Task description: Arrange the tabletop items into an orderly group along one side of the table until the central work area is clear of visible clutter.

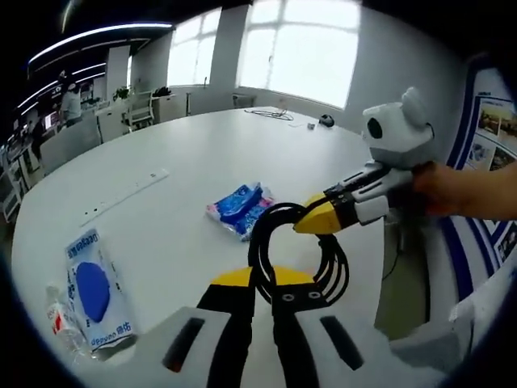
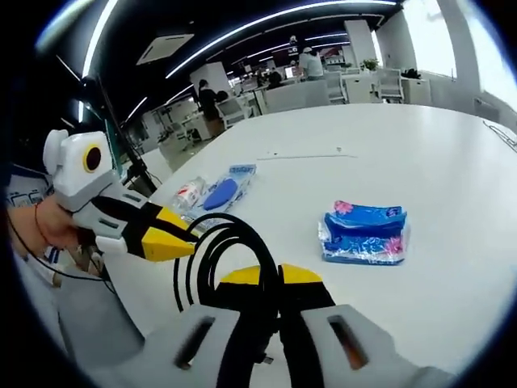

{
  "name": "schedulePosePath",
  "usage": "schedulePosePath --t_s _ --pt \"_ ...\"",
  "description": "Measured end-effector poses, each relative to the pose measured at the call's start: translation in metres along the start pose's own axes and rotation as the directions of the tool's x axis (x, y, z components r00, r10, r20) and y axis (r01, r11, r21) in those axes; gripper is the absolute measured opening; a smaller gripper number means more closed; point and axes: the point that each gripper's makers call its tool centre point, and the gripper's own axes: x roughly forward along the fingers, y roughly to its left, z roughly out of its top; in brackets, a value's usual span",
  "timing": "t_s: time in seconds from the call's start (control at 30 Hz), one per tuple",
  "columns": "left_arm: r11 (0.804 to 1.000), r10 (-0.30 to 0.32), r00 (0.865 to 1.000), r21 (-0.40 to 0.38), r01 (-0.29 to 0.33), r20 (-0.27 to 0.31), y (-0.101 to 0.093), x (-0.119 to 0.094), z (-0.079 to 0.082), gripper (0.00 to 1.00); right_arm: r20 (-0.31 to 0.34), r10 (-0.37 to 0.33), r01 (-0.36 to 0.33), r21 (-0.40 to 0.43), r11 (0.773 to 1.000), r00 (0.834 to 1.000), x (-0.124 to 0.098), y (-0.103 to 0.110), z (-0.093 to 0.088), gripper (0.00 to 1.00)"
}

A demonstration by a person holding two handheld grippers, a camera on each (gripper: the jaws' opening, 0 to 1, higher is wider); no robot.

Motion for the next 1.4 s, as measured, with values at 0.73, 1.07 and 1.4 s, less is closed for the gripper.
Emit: schedulePosePath --t_s 0.73,1.07,1.4 --pt "0.995 -0.061 0.994 -0.084 0.054 -0.093 0.01 0.057 -0.023 0.03 -0.112 -0.025 0.033 0.065 0.997 0.993 0.027 -0.043 -0.027 0.03" --pt "0.99 -0.079 0.986 -0.131 0.06 -0.145 0.025 0.076 -0.042 0.03 -0.169 -0.026 0.043 0.094 0.995 0.985 0.052 -0.055 -0.043 0.04" --pt "0.982 -0.096 0.981 -0.177 0.066 -0.167 0.033 0.091 -0.053 0.03 -0.208 -0.033 0.057 0.109 0.992 0.978 0.065 -0.064 -0.053 0.04"
